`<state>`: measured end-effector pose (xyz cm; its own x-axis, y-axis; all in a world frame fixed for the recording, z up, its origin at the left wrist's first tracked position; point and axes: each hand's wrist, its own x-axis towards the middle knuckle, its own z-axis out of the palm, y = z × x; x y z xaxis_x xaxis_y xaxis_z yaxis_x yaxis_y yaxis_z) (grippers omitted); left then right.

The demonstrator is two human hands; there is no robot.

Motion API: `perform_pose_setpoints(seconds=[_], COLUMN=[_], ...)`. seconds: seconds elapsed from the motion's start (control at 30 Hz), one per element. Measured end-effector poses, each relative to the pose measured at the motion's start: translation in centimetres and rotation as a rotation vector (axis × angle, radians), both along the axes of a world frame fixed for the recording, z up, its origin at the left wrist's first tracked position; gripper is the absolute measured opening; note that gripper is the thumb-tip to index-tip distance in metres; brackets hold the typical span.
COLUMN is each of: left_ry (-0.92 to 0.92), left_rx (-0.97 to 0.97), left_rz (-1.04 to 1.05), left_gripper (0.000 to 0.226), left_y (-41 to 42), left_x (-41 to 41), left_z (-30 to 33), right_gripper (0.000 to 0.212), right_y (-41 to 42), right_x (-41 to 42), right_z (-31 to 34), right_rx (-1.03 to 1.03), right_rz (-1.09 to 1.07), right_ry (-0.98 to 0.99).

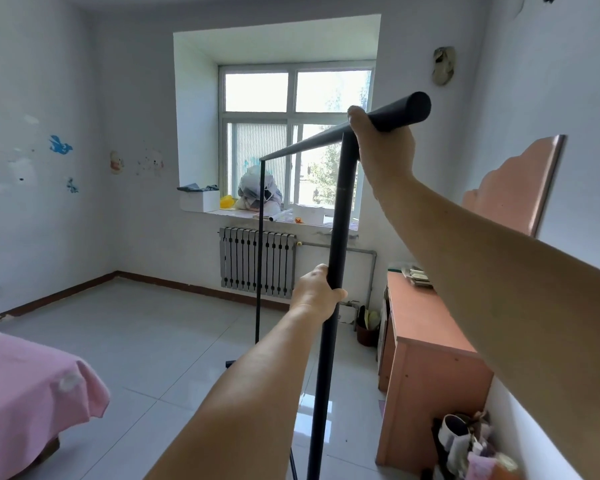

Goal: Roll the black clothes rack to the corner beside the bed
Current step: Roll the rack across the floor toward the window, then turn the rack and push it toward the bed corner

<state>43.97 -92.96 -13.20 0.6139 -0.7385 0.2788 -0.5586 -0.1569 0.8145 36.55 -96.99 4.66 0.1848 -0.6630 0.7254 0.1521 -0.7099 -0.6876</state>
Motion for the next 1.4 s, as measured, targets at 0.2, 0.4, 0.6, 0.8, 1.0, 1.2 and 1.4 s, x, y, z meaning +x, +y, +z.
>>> perform_pose_setpoints(seconds=[0.2, 0.4, 0.6, 0.8, 1.0, 1.2, 1.4], left_ry=[-0.044, 0.073, 0.411, 0.174, -0.104, -0.31, -0.398], left_rx=[0.003, 0.033, 0.052, 0.04, -0.072, -0.248, -0.281], left_rz=[-0.011, -0.105, -0.292, -0.191, 0.018, -0.042, -0.234], left_gripper=[0.026, 0.029, 0.047, 0.05, 0.108, 0.124, 0.098], left_y=[-3.4, -4.9, -3.7, -4.5, -4.9, -6.3, -8.0], left_x=[1.0, 1.9, 3.6, 4.0, 4.3, 3.8, 4.1], left_z=[0.1, 0.5, 1.7, 5.0, 8.2, 12.6, 17.7], right_gripper=[0.056, 0.029, 0.043, 0.022, 0.008, 0.015, 0.036], right_y=[-4.4, -7.7, -8.1, -7.2, -7.3, -7.1, -7.7], right_x=[1.4, 1.2, -0.1, 2.4, 3.0, 3.7, 4.5], right_z=[-7.1, -16.6, -25.5, -27.2, -27.7, -28.3, -28.7], right_rx=[0.066, 0.269, 0.393, 0.414, 0.5, 0.553, 0.587], right_rz=[0.188, 0.145, 0.421, 0.424, 0.442, 0.41, 0.288], right_ry=[0.09, 0.085, 0.3, 0.608, 0.441, 0.316, 0.207])
